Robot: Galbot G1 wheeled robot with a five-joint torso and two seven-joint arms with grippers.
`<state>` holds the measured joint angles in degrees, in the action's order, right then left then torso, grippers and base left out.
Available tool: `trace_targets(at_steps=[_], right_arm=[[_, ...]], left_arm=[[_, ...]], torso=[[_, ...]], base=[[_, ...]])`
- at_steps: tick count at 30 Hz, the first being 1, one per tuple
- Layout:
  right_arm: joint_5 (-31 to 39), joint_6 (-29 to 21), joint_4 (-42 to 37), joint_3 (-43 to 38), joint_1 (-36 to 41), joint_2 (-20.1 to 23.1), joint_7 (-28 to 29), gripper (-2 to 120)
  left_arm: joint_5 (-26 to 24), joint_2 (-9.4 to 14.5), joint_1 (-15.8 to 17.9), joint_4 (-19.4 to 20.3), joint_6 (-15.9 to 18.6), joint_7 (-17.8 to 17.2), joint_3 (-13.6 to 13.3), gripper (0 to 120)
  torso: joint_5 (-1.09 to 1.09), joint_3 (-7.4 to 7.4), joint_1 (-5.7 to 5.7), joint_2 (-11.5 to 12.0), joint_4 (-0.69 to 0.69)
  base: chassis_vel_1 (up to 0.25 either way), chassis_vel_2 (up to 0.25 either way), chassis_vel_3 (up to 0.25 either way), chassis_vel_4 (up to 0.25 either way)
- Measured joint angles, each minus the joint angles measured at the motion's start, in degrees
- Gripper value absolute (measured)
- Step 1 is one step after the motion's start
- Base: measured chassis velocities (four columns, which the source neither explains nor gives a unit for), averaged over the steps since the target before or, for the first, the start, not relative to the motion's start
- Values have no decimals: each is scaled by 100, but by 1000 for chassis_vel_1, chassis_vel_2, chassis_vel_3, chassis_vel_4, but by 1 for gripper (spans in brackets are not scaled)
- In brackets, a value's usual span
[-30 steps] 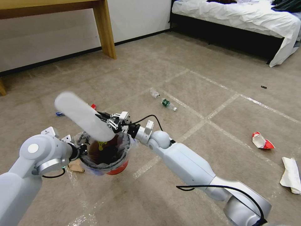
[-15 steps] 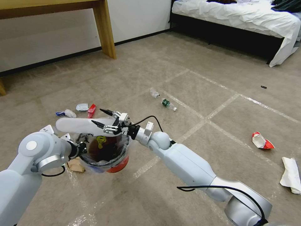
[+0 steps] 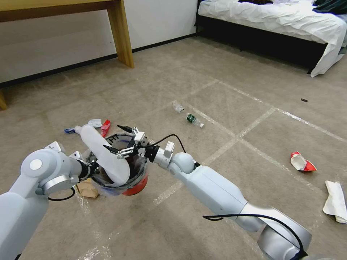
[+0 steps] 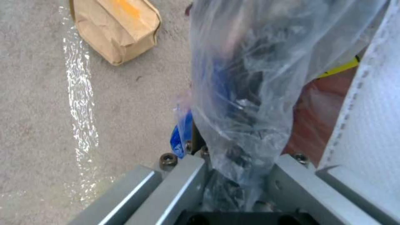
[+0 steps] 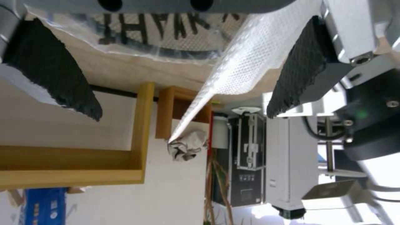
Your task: Pick up the trash bin and place the garbage on the floor into it.
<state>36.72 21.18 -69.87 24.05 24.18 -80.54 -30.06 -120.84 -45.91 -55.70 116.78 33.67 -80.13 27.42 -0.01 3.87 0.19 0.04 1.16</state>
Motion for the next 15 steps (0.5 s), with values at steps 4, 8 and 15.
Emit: trace_targets(at_steps=[4,8,15], right_arm=[[-14,-2,-10,87,-1,7,-7,100],[-5,-12,-40,128,-59,39,18,100],[-9,-8,22,128,-164,87,35,100]], left_arm=[[95,-50,30,-65,-24,37,-28,0],[128,-78,53,-103,-35,57,-28,0],[98,-59,94,-79,-65,66,-25,0]], torso=[[0,0,0,0,0],[0,0,0,0,0],[0,0,0,0,0]], base=[[0,0,0,0],[0,0,0,0],[0,0,0,0]])
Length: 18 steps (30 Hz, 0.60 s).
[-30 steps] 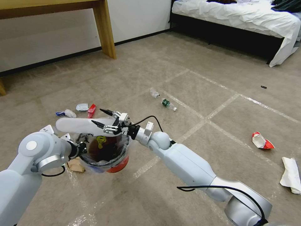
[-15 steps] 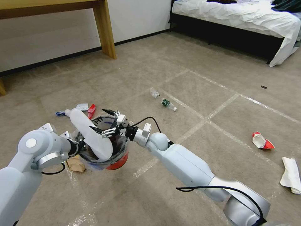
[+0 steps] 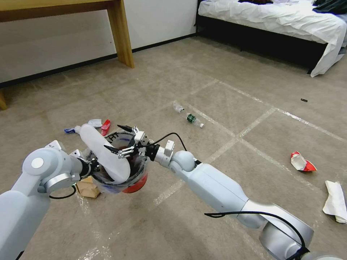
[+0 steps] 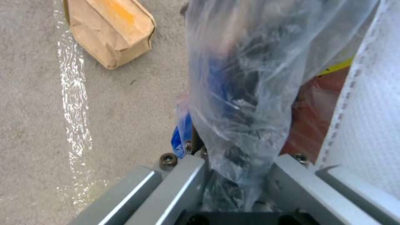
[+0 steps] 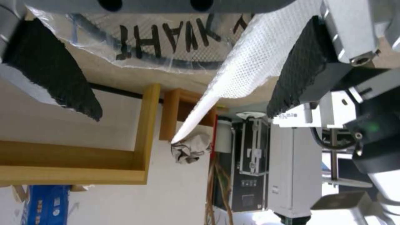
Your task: Pick up the trash bin and place the garbage on the floor into it.
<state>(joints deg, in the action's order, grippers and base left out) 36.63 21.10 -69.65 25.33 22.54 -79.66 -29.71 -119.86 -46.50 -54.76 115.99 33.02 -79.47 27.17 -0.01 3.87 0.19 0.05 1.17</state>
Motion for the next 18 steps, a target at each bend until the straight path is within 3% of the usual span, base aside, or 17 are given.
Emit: trace_targets(at_steps=[11,18], right_arm=[[-117,62,277,63,-258,45,-288,100],[-122,61,307,461,-507,290,-418,100]], left_arm=[[-124,71,10,51,-11,-49,66,0],[-141,98,21,69,-8,-63,86,0]], torso=[[0,0,0,0,0],[0,0,0,0,0]], base=[[0,0,0,0],[0,0,0,0]])
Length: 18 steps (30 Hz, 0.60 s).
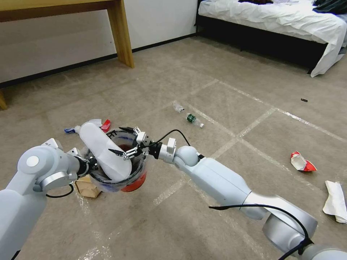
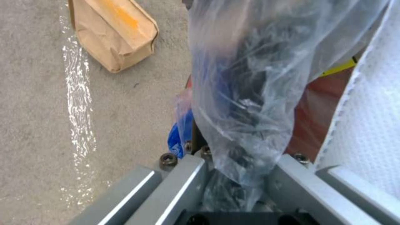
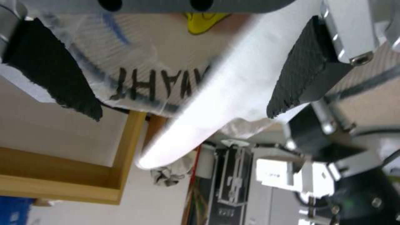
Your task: Pick up the trash bin and place the garbage on the floor into it.
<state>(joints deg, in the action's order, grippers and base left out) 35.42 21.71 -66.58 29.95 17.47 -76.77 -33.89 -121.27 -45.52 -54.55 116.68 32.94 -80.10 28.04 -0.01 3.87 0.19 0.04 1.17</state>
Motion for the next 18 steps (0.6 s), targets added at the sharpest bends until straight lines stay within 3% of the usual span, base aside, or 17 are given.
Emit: trace_targets(at_steps=[18], right_arm=[[-112,-7,10,673,-701,372,-304,100]], left_arm=[[20,3,68,20,25,5,-35,0]], torso=[[0,0,0,0,0]], base=[[0,0,0,0]])
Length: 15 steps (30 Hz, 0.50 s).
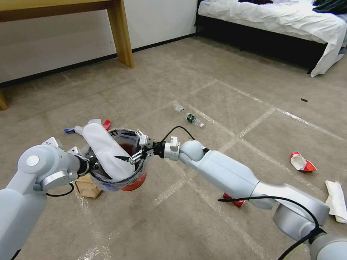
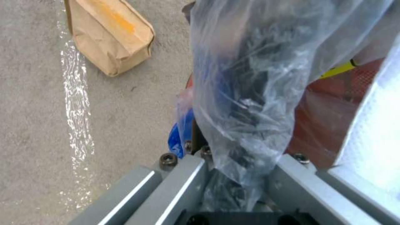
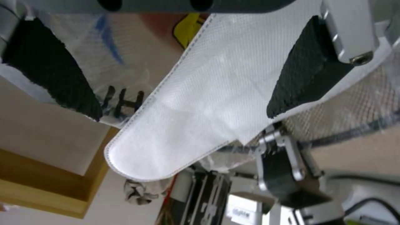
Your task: Pick up the trash bin and place the garbage on the floor into it.
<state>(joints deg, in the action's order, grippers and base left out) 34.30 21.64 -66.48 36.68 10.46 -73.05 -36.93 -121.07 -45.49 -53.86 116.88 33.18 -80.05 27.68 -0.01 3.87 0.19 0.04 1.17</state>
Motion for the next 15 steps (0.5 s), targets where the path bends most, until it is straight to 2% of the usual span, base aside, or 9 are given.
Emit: trace_targets(at_steps=[9,15], right_arm=[[-340,183,211,145,-397,-68,-283,100],[-344,232,52,12,-538,-69,-290,100]], left_arm=[[41,-34,12,-32,23,40,-26,0],[83,-76,32,-114,35,25,-41,0]], torso=[[0,0,0,0,0],[0,0,0,0,-1]], base=[[0,0,0,0],[0,0,0,0]])
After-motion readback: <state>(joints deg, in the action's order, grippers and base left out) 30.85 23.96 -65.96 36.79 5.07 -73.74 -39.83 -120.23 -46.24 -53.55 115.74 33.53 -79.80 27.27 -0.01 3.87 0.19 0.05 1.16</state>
